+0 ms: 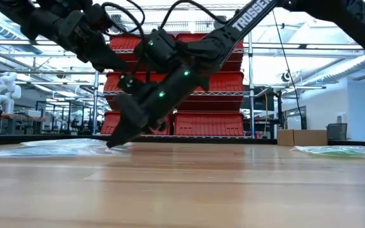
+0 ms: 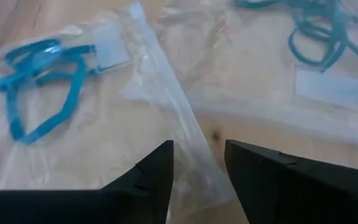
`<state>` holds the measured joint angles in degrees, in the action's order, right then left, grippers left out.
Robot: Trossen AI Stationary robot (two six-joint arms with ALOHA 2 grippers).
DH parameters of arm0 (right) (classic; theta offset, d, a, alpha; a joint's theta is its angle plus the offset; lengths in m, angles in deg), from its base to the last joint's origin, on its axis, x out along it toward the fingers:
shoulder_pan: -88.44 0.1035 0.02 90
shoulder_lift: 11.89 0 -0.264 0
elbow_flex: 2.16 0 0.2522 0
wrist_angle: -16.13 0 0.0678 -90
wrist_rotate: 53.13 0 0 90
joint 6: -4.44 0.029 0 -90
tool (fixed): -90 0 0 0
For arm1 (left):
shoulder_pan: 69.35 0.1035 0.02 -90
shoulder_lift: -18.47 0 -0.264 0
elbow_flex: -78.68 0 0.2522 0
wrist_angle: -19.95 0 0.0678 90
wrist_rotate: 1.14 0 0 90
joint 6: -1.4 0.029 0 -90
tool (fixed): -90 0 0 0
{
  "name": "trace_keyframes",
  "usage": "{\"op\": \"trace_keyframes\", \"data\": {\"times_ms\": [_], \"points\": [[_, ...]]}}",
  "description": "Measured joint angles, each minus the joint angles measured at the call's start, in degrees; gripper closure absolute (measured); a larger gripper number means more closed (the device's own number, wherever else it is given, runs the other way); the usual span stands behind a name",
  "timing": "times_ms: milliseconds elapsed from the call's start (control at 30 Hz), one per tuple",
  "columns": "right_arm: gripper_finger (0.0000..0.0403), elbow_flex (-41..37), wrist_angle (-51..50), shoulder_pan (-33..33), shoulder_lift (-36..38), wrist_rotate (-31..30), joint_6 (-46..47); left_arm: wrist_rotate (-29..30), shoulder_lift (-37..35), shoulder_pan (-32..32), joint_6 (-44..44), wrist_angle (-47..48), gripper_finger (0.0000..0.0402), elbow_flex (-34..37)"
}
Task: Sort rubber bands
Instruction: Close the bottom left transparent zip bag
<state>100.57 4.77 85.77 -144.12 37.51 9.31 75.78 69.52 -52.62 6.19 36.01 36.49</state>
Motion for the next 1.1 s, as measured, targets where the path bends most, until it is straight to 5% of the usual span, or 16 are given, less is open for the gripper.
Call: {"op": "trace_keyframes", "data": {"times_ms": [267,433,533,633,933,1100], "points": [[0.0279,3.1,0.6,-0.8,-2.7,4.4,-1.4,0.0,-1.6,0.0,-1.2,-0.2,0.0323,0.7],[0.0346,3.1,-0.2,0.0,-2.5,5.2,-3.9,0.5,-1.7,0.1,-1.0,-0.3,0.0323,0.7],[0.0391,3.1,-1.2,0.6,-2.0,5.4,-5.0,4.9,-2.0,0.1,-1.4,-0.3,0.0323,0.7],[0.0389,3.1,-3.9,1.4,-0.6,5.3,-5.4,9.6,-2.2,0.8,-1.5,-0.6,0.0323,0.7],[0.0400,3.0,-21.5,5.9,9.2,-8.0,-8.6,8.1,-2.5,3.9,-2.5,-11.0,0.0323,3.8],[0.0402,3.0,-32.3,7.6,16.4,-15.6,-8.6,-1.0,-2.6,6.0,-4.1,-27.7,0.0344,11.0]]}}
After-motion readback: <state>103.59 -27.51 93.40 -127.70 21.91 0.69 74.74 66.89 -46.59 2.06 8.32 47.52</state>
